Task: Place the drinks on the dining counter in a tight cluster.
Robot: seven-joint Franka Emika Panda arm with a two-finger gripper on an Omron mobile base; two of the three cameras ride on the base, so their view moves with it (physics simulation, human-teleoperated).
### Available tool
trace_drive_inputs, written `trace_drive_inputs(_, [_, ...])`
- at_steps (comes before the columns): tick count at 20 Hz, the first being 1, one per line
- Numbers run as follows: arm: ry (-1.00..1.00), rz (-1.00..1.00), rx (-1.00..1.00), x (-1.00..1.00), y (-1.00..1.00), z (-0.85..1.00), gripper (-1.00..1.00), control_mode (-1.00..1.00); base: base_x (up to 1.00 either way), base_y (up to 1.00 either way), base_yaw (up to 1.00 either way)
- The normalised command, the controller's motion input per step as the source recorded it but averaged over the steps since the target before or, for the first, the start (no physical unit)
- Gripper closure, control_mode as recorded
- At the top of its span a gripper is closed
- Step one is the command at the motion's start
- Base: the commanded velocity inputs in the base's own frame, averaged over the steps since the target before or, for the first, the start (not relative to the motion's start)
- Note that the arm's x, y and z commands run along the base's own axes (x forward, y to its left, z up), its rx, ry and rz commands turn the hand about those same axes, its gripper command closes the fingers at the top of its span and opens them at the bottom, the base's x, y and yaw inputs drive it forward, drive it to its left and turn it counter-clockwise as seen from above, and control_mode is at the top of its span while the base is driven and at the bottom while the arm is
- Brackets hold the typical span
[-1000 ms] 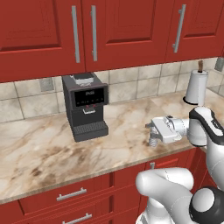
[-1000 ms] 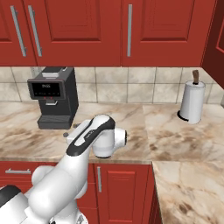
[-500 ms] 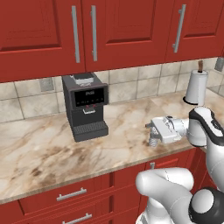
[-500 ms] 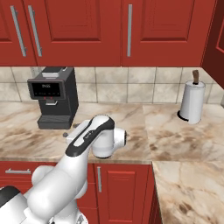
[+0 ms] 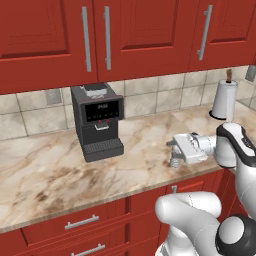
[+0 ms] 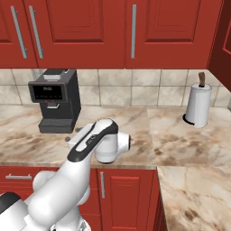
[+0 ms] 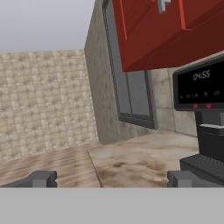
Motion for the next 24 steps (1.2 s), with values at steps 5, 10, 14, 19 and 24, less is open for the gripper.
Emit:
trace_drive_inputs(5, [0.0,-0.04,0.0,0.0,-0.15,0.01,-1.0,-1.0,0.0,0.0,0.0])
trace_drive_inputs(10, [0.0,0.0,0.0,-0.06,-0.2,0.0,-1.0,-1.0,0.0,0.0,0.0])
trace_drive_inputs(14, [-0.02,0.0,0.0,-0.19,-0.19,0.0,-1.0,-1.0,0.0,0.0,0.0])
trace_drive_inputs(19, [-0.09,0.0,-0.01,-0.24,-0.19,0.0,-1.0,-1.0,0.0,0.0,0.0])
trace_drive_inputs(24, [-0.06,0.0,-0.02,-0.2,-0.15,0.0,-1.0,-1.0,0.0,0.0,0.0])
